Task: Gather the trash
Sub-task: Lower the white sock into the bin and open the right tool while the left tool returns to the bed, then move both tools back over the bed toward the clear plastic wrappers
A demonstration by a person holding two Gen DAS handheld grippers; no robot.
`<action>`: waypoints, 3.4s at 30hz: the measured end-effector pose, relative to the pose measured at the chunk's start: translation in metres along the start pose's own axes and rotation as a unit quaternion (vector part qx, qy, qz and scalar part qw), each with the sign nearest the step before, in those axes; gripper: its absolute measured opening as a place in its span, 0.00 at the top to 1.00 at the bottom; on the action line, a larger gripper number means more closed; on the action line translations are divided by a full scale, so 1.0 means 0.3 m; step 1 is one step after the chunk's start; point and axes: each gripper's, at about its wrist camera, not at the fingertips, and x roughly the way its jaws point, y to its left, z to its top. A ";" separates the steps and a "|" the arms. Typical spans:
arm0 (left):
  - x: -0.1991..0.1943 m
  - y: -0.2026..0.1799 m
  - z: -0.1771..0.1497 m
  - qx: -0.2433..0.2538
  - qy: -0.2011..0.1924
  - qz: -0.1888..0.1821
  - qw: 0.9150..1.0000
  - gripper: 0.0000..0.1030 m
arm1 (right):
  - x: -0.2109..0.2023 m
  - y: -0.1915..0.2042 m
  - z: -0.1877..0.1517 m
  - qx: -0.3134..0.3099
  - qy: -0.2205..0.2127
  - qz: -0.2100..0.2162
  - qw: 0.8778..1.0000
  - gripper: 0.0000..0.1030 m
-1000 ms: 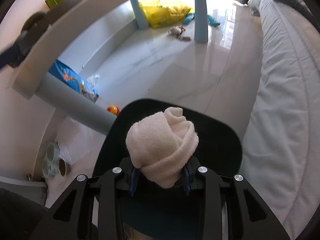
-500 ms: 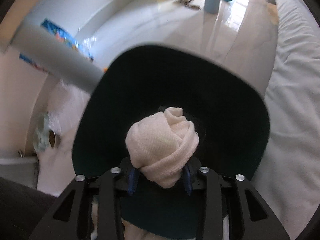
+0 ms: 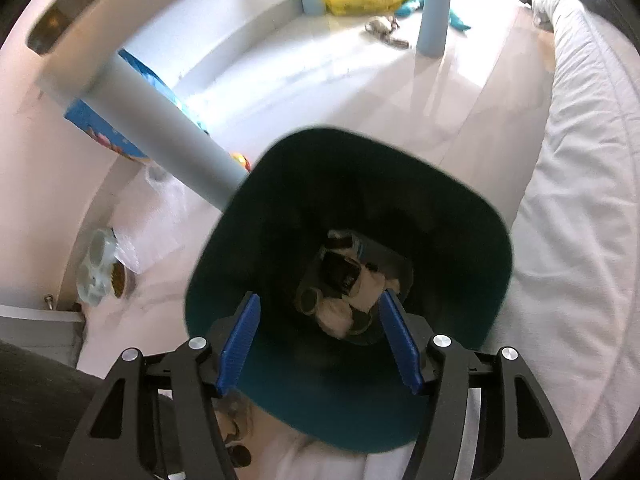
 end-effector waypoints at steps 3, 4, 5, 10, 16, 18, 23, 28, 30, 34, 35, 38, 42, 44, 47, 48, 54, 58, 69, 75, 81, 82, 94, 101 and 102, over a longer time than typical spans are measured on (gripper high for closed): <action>0.000 -0.029 0.008 0.004 -0.008 -0.004 1.000 0.57 | -0.052 -0.002 -0.001 0.000 -0.018 0.004 1.000 0.37; -0.001 -0.043 0.013 0.007 -0.012 -0.003 1.000 0.57 | -0.071 -0.006 -0.004 0.000 -0.026 0.006 1.000 0.37; -0.003 -0.055 0.017 0.008 -0.017 -0.004 1.000 0.57 | -0.092 -0.012 -0.007 0.000 -0.034 0.011 0.999 0.36; -0.005 -0.110 0.034 0.009 -0.031 -0.006 0.999 0.57 | -0.197 -0.047 -0.018 0.004 -0.084 0.020 0.996 0.35; 0.003 -0.156 0.042 0.012 -0.038 -0.003 0.999 0.55 | -0.324 -0.109 -0.044 0.015 -0.140 0.017 0.990 0.33; 0.010 -0.174 0.046 0.012 -0.040 -0.003 0.999 0.55 | -0.365 -0.130 -0.057 0.017 -0.158 0.012 0.987 0.32; 0.022 -0.211 0.051 0.014 -0.042 -0.005 0.999 0.54 | -0.431 -0.173 -0.091 0.021 -0.186 0.001 0.982 0.32; 0.042 -0.259 0.053 0.021 -0.042 -0.011 0.999 0.52 | -0.491 -0.210 -0.137 0.027 -0.209 -0.012 0.978 0.32; 0.054 -0.280 0.053 0.024 -0.042 -0.013 0.999 0.50 | -0.515 -0.233 -0.161 0.030 -0.219 -0.020 0.975 0.32; 0.076 -0.321 0.051 0.033 -0.039 -0.016 0.999 0.49 | -0.554 -0.276 -0.199 0.037 -0.231 -0.034 0.972 0.31; 0.083 -0.331 0.050 0.035 -0.038 -0.017 0.999 0.49 | -0.563 -0.285 -0.206 0.039 -0.233 -0.037 0.971 0.31; 0.101 -0.359 0.047 0.036 -0.037 -0.021 0.998 0.48 | -0.592 -0.320 -0.239 0.045 -0.242 -0.047 0.968 0.31; 0.120 -0.399 0.040 0.042 -0.035 -0.026 0.998 0.45 | -0.634 -0.365 -0.279 0.057 -0.256 -0.059 0.963 0.31; 0.133 -0.425 0.034 0.044 -0.032 -0.030 0.998 0.43 | -0.652 -0.389 -0.302 0.062 -0.263 -0.066 0.961 0.31; 0.150 -0.458 0.027 0.047 -0.029 -0.037 0.998 0.42 | -0.673 -0.431 -0.333 0.072 -0.267 -0.076 0.958 0.31; 0.155 -0.468 0.026 0.047 -0.029 -0.039 0.998 0.42 | -0.679 -0.445 -0.343 0.076 -0.269 -0.079 0.957 0.31; 0.187 -0.529 0.012 0.050 -0.019 -0.052 0.997 0.37 | -0.725 -0.536 -0.418 0.102 -0.279 -0.105 0.949 0.31; 0.219 -0.573 0.001 0.055 -0.009 -0.060 0.997 0.34 | -0.759 -0.606 -0.470 0.126 -0.288 -0.120 0.942 0.31; 0.355 -0.672 -0.078 0.065 0.028 -0.074 0.995 0.29 | -0.812 -0.779 -0.619 0.186 -0.298 -0.159 0.923 0.31; 0.426 -0.727 -0.115 0.071 0.052 -0.082 0.993 0.27 | -0.800 -0.855 -0.687 0.212 -0.290 -0.183 0.915 0.29; 0.494 -0.802 -0.144 0.078 0.079 -0.094 0.989 0.22 | -0.793 -0.915 -0.735 0.242 -0.286 -0.195 0.906 0.29; 0.505 -0.807 -0.148 0.077 0.083 -0.096 0.989 0.22 | -0.792 -0.923 -0.740 0.246 -0.285 -0.194 0.906 0.29; 0.639 -0.920 -0.217 0.124 0.151 -0.126 0.973 0.22 | -0.775 -1.040 -0.818 0.285 -0.281 -0.171 0.900 0.29; 0.686 -0.975 -0.250 0.137 0.170 -0.142 0.965 0.22 | -0.752 -1.094 -0.819 0.284 -0.269 -0.179 0.903 0.32; 0.692 -0.980 -0.255 0.141 0.172 -0.143 0.964 0.22 | -0.751 -1.101 -0.821 0.286 -0.269 -0.179 0.902 0.33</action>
